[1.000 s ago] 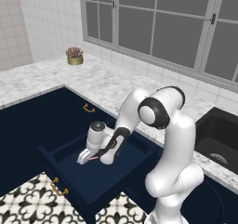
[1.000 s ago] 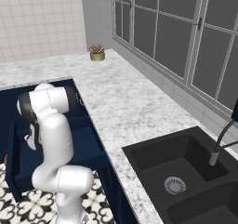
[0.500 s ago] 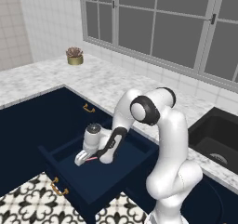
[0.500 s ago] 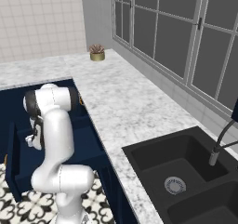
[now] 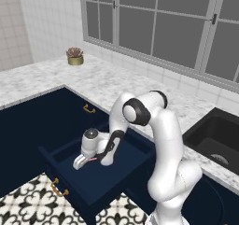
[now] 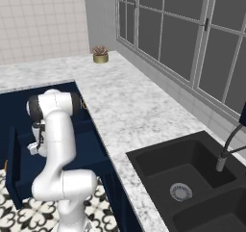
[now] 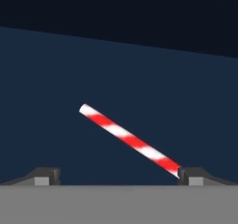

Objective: Take a straw from the drawer in front and place it inside the glass cup on the dining counter.

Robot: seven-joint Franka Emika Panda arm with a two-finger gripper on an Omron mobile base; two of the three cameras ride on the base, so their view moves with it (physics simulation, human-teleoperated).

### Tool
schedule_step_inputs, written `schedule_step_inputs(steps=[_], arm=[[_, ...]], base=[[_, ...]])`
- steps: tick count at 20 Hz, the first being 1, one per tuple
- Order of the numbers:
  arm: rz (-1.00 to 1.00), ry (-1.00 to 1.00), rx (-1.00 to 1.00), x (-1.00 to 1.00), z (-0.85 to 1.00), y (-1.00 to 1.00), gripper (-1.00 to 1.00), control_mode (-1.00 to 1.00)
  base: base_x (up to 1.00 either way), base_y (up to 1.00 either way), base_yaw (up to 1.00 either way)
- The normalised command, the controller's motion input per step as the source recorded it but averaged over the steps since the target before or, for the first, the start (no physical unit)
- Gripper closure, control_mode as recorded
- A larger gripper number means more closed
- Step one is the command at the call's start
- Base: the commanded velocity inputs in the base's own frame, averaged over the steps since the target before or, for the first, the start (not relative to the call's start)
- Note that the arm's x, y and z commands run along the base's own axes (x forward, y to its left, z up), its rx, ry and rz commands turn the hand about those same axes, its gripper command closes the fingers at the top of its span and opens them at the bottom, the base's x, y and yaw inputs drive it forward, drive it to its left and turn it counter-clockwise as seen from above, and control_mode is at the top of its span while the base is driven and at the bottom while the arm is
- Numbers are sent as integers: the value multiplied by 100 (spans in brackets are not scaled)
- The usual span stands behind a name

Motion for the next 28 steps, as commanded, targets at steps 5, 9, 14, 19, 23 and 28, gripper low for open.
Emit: schedule_step_inputs(steps=[5, 9, 14, 19, 23, 28], arm=[[0, 0, 0, 33, -9, 0, -100, -100], [0, 0, 0, 11, 0, 1, -100, -100], [0, 0, 0, 16, 0, 7, -100, -100], [0, 0, 0, 34, -7, 12, -100, -100], [0, 5, 0, 33, -34, 10, -100, -100], [0, 10, 0, 15, -48, 13, 100, -100]], base=[[0, 0, 0], [0, 0, 0], [0, 0, 0], [0, 0, 0], [0, 0, 0], [0, 0, 0]])
